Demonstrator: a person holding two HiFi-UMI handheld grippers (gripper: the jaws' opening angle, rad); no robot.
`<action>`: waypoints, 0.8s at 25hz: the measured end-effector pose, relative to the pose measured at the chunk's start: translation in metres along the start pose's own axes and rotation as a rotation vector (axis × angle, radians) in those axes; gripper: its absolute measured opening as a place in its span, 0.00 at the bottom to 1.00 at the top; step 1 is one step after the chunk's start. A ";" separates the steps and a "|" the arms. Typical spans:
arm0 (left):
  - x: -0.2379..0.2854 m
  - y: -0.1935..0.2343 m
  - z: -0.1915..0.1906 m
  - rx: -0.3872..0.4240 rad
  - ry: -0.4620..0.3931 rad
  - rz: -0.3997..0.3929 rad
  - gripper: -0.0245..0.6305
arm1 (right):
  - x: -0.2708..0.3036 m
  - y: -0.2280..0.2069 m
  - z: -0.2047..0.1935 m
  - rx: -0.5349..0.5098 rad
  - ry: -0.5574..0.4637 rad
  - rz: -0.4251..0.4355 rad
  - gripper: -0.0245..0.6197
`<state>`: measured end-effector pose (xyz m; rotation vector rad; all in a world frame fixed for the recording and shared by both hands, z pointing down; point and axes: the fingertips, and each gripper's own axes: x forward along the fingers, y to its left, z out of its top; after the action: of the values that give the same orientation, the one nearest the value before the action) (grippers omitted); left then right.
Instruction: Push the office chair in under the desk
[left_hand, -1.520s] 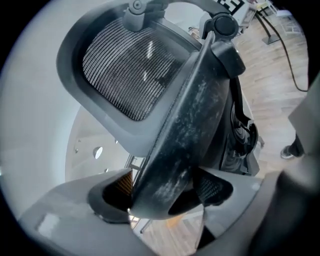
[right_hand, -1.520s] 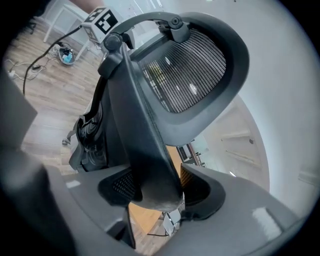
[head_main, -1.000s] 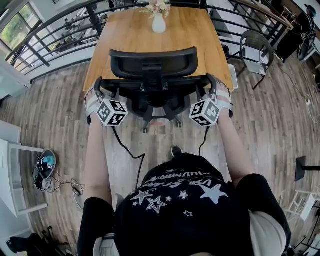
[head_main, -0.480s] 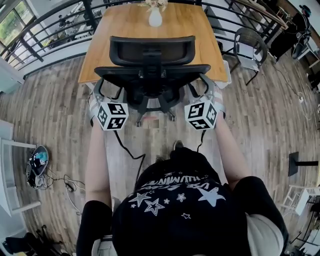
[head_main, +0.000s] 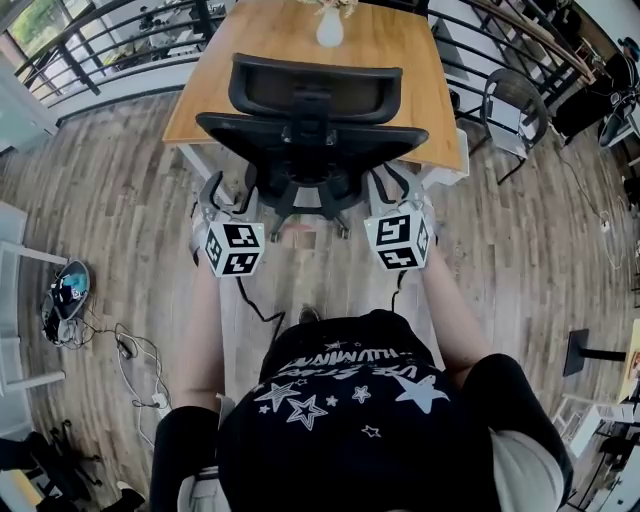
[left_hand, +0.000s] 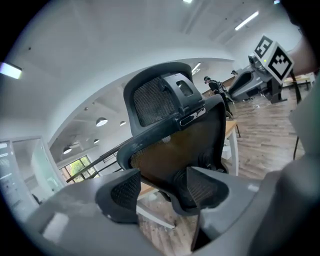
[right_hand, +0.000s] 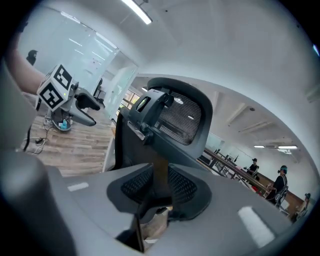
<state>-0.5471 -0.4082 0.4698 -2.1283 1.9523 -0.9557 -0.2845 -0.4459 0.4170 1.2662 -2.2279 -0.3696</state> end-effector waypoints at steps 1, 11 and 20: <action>-0.003 -0.005 0.000 -0.018 0.003 0.003 0.49 | -0.002 0.001 -0.004 0.009 -0.003 0.019 0.17; -0.039 -0.052 0.025 -0.126 0.012 0.063 0.40 | -0.015 -0.023 -0.037 0.055 -0.007 0.126 0.04; -0.067 -0.063 0.030 -0.175 0.028 0.218 0.17 | -0.025 -0.025 -0.030 0.064 -0.092 0.218 0.04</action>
<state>-0.4765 -0.3450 0.4503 -1.9386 2.3000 -0.8075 -0.2392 -0.4370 0.4208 1.0423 -2.4442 -0.2790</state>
